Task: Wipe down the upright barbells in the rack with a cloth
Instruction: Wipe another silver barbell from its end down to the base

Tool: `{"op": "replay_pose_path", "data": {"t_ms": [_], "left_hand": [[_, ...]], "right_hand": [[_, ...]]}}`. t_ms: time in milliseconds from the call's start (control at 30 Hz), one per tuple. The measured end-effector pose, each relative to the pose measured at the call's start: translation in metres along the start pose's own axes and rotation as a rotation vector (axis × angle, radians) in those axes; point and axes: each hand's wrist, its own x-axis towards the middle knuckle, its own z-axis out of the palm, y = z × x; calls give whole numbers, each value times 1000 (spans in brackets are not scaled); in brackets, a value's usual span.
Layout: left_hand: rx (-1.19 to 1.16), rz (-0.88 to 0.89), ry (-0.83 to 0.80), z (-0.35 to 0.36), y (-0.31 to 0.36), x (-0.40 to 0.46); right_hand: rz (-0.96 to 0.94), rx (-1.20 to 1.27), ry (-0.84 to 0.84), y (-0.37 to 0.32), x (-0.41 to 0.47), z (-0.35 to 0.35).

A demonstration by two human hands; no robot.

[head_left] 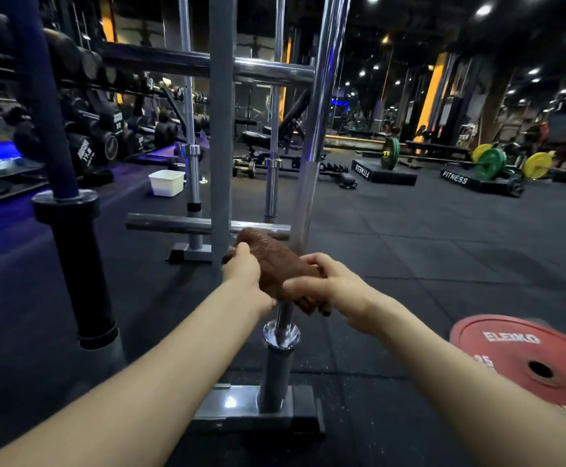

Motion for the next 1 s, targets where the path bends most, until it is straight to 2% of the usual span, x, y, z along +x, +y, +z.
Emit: {"op": "replay_pose_path", "data": {"t_ms": [100,167,200,267,333,367,400,467,500,567,633,733,767,933,1000], "left_hand": [[-61,-44,-128,-10,-8,-9],[125,-10,-188,-19,-5,-13],[306,36,-124,-23,-3,-14],[784,241,52,-31,-2,-10],[1089,595,204,-35,-5,-11],[1114,782,156,-35,-6,-12],[1087,894,13,-34,-7,-17],[1029,938,-335,-31,-14,-25],[1075,948,-433,-29,-21,-28],[1176,1057,-390,-24,-31,-24],[1063,1136,-271,-20,-31,-21],[689,974,-389,-18,-21,-17],[609,901,-427,-17,-18,-20],[550,650,-637,-4,-24,-28],[545,568,-711,-5,-24,-27]], "right_hand": [[-97,-89,131,6,2,6],[-151,-11,257,11,3,5],[-167,46,313,14,4,2],[-174,165,404,16,5,-3],[-175,272,491,15,5,-9],[-175,315,534,15,5,-12],[-175,357,567,14,6,-13],[-169,416,611,14,8,-13],[-158,427,628,14,9,-12],[-154,481,619,11,11,-7],[-210,545,500,6,9,-6],[-343,555,247,2,4,-12],[-381,516,212,2,1,-13],[-488,-192,228,7,2,2],[-509,-326,302,7,7,5]]}}
